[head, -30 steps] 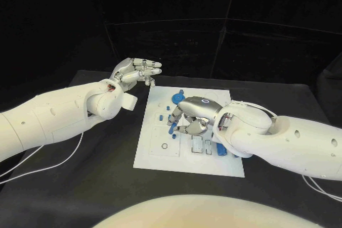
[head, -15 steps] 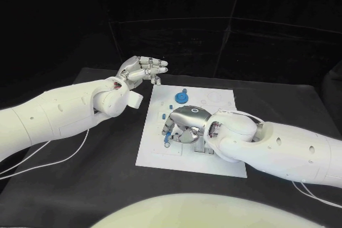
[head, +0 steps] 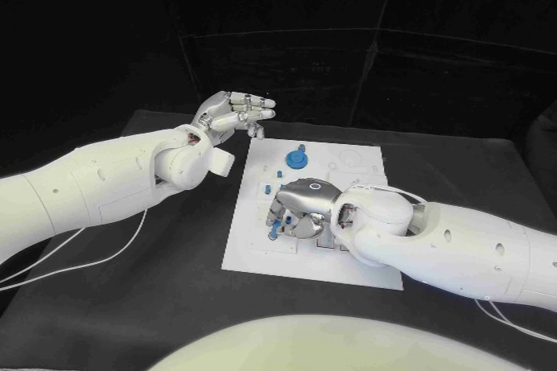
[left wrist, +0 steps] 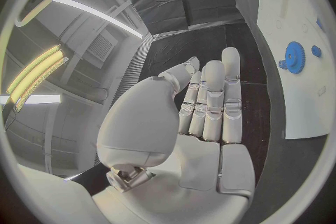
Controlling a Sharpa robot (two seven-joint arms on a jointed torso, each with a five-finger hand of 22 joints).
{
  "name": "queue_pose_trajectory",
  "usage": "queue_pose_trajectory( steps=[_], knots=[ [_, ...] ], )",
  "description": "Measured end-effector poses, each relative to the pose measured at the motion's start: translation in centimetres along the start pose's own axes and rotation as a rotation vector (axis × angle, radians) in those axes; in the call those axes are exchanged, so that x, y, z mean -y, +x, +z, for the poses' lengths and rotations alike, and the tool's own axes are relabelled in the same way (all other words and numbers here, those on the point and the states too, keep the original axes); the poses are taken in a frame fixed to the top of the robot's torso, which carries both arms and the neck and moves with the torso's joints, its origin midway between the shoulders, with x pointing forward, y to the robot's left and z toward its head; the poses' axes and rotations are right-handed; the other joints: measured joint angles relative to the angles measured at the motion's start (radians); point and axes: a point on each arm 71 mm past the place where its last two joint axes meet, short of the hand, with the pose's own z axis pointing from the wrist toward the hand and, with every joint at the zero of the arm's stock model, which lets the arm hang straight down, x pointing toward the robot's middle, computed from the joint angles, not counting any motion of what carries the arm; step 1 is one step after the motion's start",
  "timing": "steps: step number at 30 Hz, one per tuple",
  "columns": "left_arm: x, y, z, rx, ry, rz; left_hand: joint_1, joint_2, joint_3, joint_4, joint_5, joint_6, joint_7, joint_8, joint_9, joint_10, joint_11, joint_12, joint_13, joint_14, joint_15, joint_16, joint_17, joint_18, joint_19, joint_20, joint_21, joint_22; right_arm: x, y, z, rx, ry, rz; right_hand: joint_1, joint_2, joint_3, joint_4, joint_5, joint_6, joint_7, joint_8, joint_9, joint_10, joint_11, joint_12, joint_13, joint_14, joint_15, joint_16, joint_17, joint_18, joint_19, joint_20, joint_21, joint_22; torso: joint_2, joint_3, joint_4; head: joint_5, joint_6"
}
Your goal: Assemble the parts on the task board
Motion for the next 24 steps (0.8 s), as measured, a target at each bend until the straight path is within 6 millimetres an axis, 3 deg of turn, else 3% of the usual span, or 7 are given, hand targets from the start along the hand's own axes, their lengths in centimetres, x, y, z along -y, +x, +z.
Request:
queue_pose_trajectory(
  steps=[16,24],
  knots=[
    [-0.05,0.03,0.04,-0.002,-0.003,-0.001,0.000,0.000,0.000,0.000,0.000,0.000,0.000,0.000,0.000,0.000,0.000,0.000,0.000,0.000,0.000,0.000,0.000,0.000,0.000,0.000,0.000,0.000,0.00,0.79,0.52,-0.018,0.002,-0.014,0.000,0.000,0.000,0.000,-0.001,0.000,0.000,0.000,0.000,0.003,-0.003,-0.004,0.001,0.000,0.000,0.000,0.000,0.000,0.000,0.000,0.000,0.000,0.000,-0.0001,0.0006,-0.001,-0.007],
    [-0.06,0.01,0.02,-0.002,-0.003,-0.001,0.000,0.000,0.000,0.000,0.000,0.000,0.000,0.000,0.000,0.000,0.000,0.000,0.000,0.000,0.000,0.000,-0.001,0.000,0.000,0.000,0.000,0.000,-0.18,0.86,0.80,-0.018,0.001,-0.026,-0.019,-0.019,0.009,0.000,-0.001,-0.009,0.009,0.000,-0.001,0.010,-0.010,-0.012,0.001,0.000,0.000,0.000,-0.005,0.000,0.000,0.000,0.000,-0.002,0.000,-0.0006,0.0011,0.001,-0.008]
  ],
)
